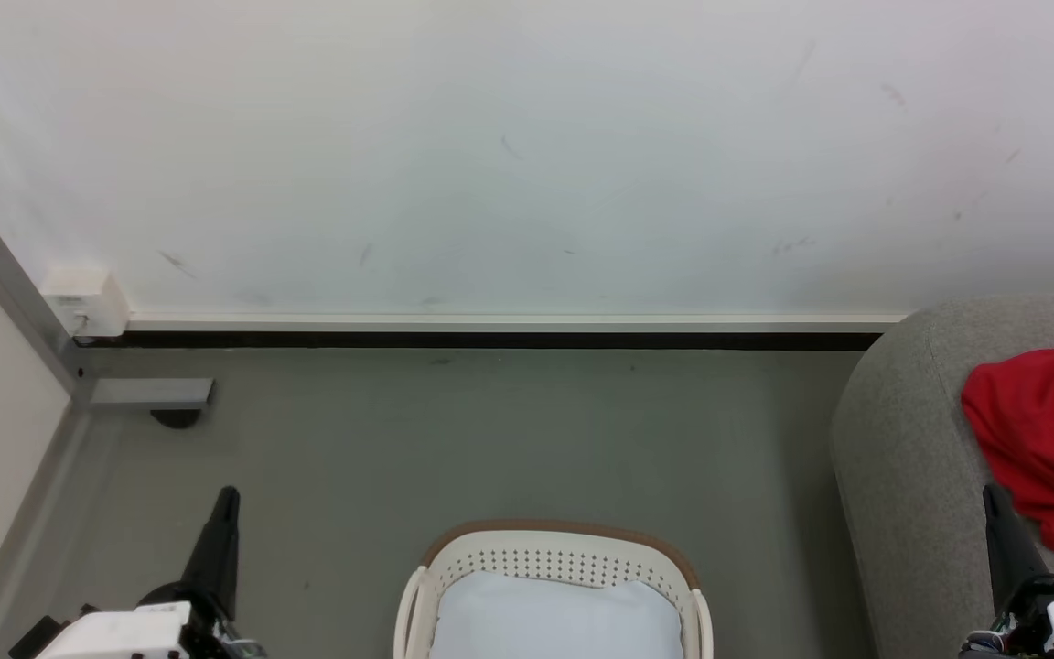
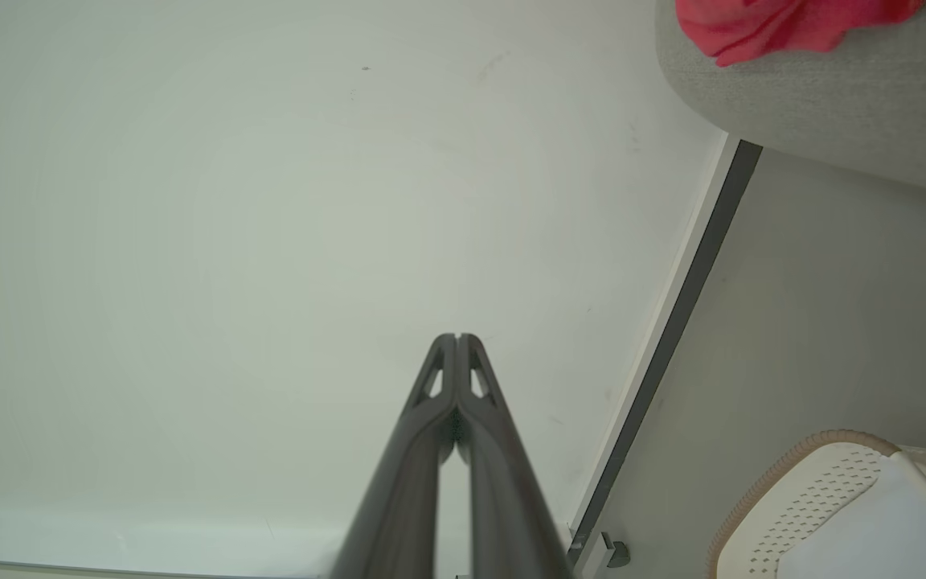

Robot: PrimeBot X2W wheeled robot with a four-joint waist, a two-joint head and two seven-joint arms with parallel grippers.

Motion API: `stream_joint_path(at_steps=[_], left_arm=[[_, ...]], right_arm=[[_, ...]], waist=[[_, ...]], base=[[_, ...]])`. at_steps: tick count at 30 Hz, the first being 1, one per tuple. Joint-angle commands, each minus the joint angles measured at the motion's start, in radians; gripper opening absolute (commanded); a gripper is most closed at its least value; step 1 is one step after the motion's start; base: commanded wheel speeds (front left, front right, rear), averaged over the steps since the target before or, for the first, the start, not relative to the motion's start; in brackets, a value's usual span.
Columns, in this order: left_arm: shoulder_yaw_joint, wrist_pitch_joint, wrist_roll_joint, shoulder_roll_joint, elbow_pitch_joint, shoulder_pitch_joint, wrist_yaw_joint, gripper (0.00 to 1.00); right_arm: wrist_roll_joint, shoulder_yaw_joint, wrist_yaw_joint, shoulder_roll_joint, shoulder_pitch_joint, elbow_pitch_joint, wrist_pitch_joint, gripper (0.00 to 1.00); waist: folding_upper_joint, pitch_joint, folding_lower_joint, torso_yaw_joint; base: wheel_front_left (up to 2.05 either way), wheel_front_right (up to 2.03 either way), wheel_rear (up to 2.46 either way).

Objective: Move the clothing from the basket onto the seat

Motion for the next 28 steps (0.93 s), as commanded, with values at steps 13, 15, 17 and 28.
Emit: stream_joint_path(at_steps=[13,15,17,28], left_arm=[[0.003,0.005,-0.013,0.002,0.001,-0.007,0.001,0.00],[0.003,0.005,-0.013,0.002,0.001,-0.007,0.001,0.00],[0.003,0.005,-0.013,0.002,0.001,-0.007,0.001,0.00],[0.003,0.005,-0.013,0.002,0.001,-0.007,0.001,0.00]], right_arm=[[-0.012,-0.005,-0.002,0.001,-0.010,-0.001,0.005,0.00],[-0.012,-0.005,-0.002,0.002,-0.010,-0.001,0.005,0.00],[-0.012,-0.006,-0.002,0.002,-0.010,-0.001,0.006,0.00],[-0.013,-0.008,-0.002,0.004,-0.010,0.000,0.008,0.00]], waist=[[-0.0001,0.000,0.0000,0.000],[-0.0001,0.000,0.0000,0.000],[-0.0001,0.000,0.0000,0.000],[-0.0001,0.000,0.0000,0.000]], base=[[0.00,0.00,0.00],[0.00,0.00,0.00],[0.00,0.00,0.00],[0.00,0.00,0.00]])
